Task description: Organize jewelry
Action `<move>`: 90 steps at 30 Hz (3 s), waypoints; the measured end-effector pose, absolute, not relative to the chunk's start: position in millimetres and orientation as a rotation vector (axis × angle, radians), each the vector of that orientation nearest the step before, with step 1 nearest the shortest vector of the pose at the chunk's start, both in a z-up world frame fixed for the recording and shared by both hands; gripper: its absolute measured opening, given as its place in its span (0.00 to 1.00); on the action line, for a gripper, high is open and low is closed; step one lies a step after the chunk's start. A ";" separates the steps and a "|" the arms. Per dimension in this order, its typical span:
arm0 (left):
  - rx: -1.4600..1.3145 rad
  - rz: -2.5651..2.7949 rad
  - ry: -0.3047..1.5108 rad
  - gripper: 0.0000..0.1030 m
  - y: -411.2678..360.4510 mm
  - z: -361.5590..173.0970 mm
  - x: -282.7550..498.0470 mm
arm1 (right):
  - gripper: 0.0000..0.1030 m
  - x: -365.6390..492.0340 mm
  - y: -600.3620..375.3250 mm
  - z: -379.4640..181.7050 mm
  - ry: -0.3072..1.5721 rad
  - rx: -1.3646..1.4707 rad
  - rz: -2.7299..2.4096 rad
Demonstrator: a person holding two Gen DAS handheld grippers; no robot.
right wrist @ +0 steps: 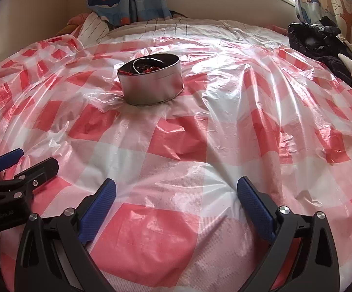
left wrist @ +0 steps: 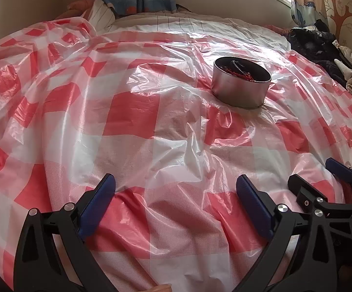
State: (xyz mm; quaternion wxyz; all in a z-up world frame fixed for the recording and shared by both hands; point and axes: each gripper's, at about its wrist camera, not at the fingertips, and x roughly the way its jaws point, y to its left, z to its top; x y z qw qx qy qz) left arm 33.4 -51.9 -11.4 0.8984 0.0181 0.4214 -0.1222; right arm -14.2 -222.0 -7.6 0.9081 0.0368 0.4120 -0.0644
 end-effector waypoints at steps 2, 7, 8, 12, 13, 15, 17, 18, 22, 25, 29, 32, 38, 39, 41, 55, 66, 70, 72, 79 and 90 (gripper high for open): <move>0.036 -0.253 0.864 0.93 -51.0 -11.4 32.3 | 0.93 -14.6 -222.0 -7.7 0.841 0.078 -0.140; 0.045 -0.252 0.858 0.93 -50.7 -12.6 30.2 | 0.93 -13.7 -220.5 -8.8 0.846 0.074 -0.151; 0.047 -0.251 0.858 0.93 -51.1 -12.8 30.2 | 0.93 -14.3 -220.8 -9.0 0.847 0.077 -0.149; 0.054 -0.245 0.866 0.93 -52.5 -13.9 31.4 | 0.93 -14.5 -221.9 -9.3 0.842 0.082 -0.144; 0.058 -0.243 0.868 0.93 -53.0 -14.2 31.7 | 0.93 -14.8 -221.7 -9.4 0.841 0.081 -0.145; 0.066 -0.238 0.871 0.93 -53.9 -14.8 32.1 | 0.93 -15.1 -221.9 -9.1 0.837 0.082 -0.144; 0.072 -0.234 0.874 0.93 -54.8 -15.1 32.5 | 0.93 -15.6 -221.4 -8.8 0.831 0.081 -0.145; 0.077 -0.231 0.874 0.93 -55.5 -15.2 32.6 | 0.93 -15.6 -221.4 -8.7 0.829 0.081 -0.145; 0.083 -0.227 0.876 0.93 -56.2 -15.6 33.2 | 0.93 -16.7 -221.0 -8.3 0.823 0.078 -0.147; 0.083 -0.228 0.875 0.93 -56.6 -15.6 33.3 | 0.93 -16.6 -221.1 -8.3 0.823 0.079 -0.146; 0.085 -0.226 0.875 0.93 -56.7 -15.7 33.1 | 0.93 -16.7 -221.0 -8.2 0.823 0.079 -0.146; 0.084 -0.227 0.876 0.93 -56.7 -15.8 33.2 | 0.93 -16.7 -221.0 -8.3 0.823 0.079 -0.147; 0.085 -0.227 0.879 0.93 -56.4 -16.2 34.2 | 0.93 -16.6 -220.7 -8.4 0.825 0.077 -0.148; 0.085 -0.227 0.879 0.93 -56.3 -16.2 34.0 | 0.93 -16.5 -220.7 -8.4 0.826 0.077 -0.148; 0.089 -0.225 0.880 0.93 -56.3 -16.7 34.5 | 0.93 -16.4 -220.7 -8.8 0.826 0.076 -0.148; 0.098 -0.220 0.882 0.93 -56.9 -18.3 35.6 | 0.93 -15.9 -221.5 -9.9 0.829 0.075 -0.150; 0.099 -0.220 0.882 0.93 -57.4 -18.1 35.3 | 0.93 -15.6 -221.0 -9.7 0.829 0.075 -0.150; 0.099 -0.220 0.882 0.93 -57.0 -18.3 35.3 | 0.93 -15.7 -221.5 -9.8 0.829 0.074 -0.150; 0.099 -0.220 0.882 0.93 -56.8 -18.4 35.4 | 0.93 -15.5 -221.0 -9.6 0.829 0.074 -0.150; 0.099 -0.219 0.883 0.93 -57.7 -18.4 35.6 | 0.93 -15.6 -221.4 -9.7 0.830 0.074 -0.150; 0.100 -0.219 0.883 0.93 -57.7 -18.5 36.1 | 0.93 -15.5 -221.1 -9.9 0.831 0.074 -0.150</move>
